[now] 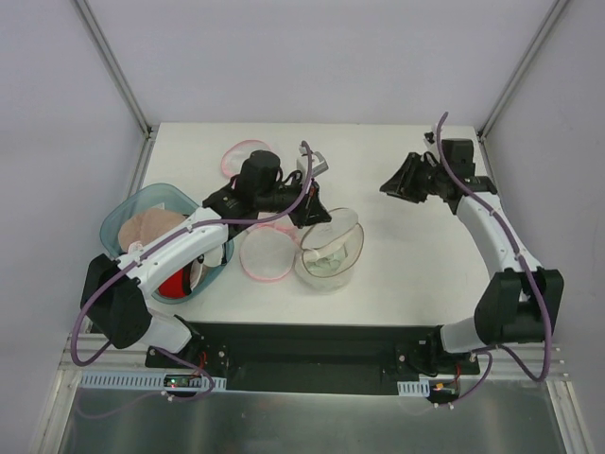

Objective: Unzip the laundry bag and remove the bra

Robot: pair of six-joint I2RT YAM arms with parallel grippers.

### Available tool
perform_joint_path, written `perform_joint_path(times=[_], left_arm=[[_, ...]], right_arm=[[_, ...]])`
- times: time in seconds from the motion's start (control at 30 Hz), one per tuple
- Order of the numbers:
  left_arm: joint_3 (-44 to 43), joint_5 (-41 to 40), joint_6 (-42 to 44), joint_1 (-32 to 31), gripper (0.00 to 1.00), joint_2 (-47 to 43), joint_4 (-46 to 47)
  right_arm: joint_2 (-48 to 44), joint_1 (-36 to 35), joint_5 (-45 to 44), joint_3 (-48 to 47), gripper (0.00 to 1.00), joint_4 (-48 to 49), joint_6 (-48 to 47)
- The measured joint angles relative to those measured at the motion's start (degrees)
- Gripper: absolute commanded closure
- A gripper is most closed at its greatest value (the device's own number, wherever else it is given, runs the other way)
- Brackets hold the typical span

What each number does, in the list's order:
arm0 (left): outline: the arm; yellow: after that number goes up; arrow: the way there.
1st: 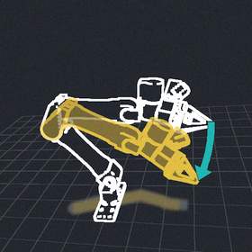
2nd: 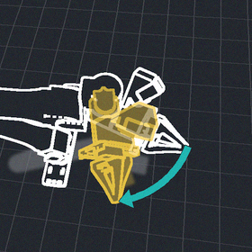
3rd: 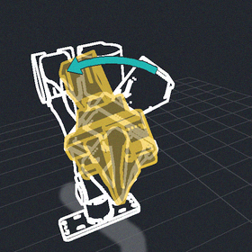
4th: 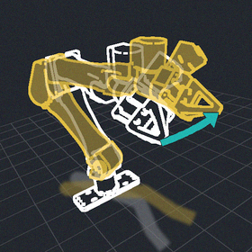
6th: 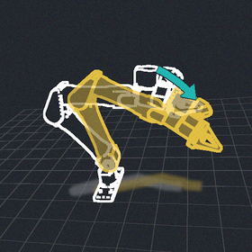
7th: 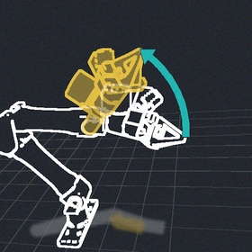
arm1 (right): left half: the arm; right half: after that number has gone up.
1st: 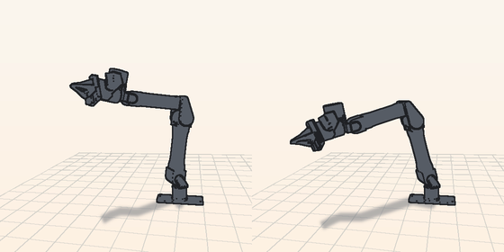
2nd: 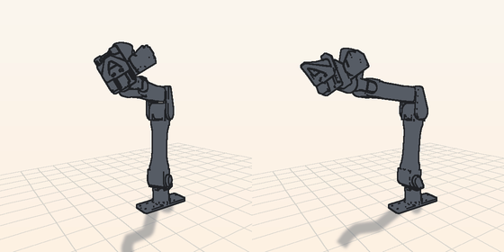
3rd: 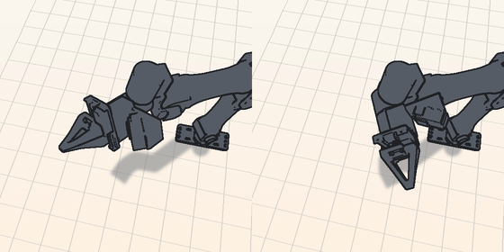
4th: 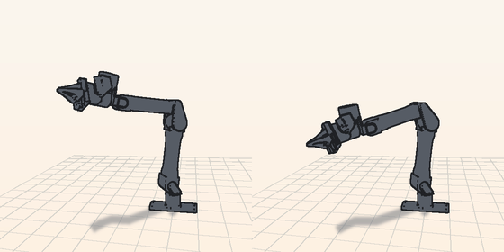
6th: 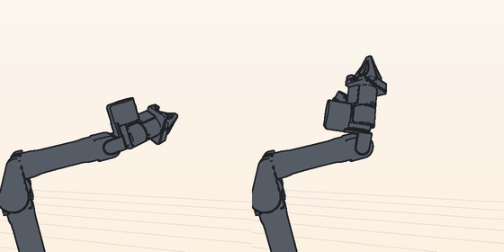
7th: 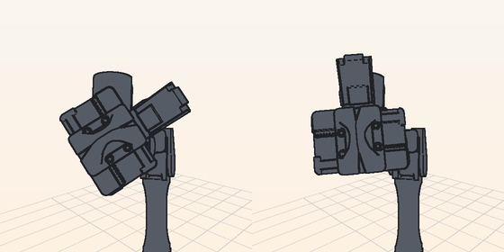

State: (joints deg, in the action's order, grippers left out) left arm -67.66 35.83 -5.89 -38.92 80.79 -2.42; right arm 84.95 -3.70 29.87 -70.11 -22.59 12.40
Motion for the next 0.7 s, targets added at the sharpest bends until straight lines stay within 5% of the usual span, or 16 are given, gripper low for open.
perform_joint_path(times=[0.07, 0.2, 0.6, 0.7], left_arm=[[0.00, -0.04, -0.44, 0.00, 1.00, 0.68, 0.07], [-0.61, -0.02, -0.79, -0.02, 1.00, 0.70, 0.50], [-1.33, -0.04, -0.94, 0.00, 1.00, 0.70, 0.87], [-1.33, -0.07, -0.96, 0.00, 1.00, 0.70, 0.87]], right_arm=[[-3.61, -2.10, -1.46, 1.66, 0.39, 0.04, -1.18], [-9.29, -6.64, -4.68, 5.46, 0.29, -1.14, -4.13], [-5.88, -14.49, -7.65, 7.93, 0.58, -3.87, -10.16], [-4.57, -15.78, -7.69, 7.93, 0.79, -3.85, -10.56]])
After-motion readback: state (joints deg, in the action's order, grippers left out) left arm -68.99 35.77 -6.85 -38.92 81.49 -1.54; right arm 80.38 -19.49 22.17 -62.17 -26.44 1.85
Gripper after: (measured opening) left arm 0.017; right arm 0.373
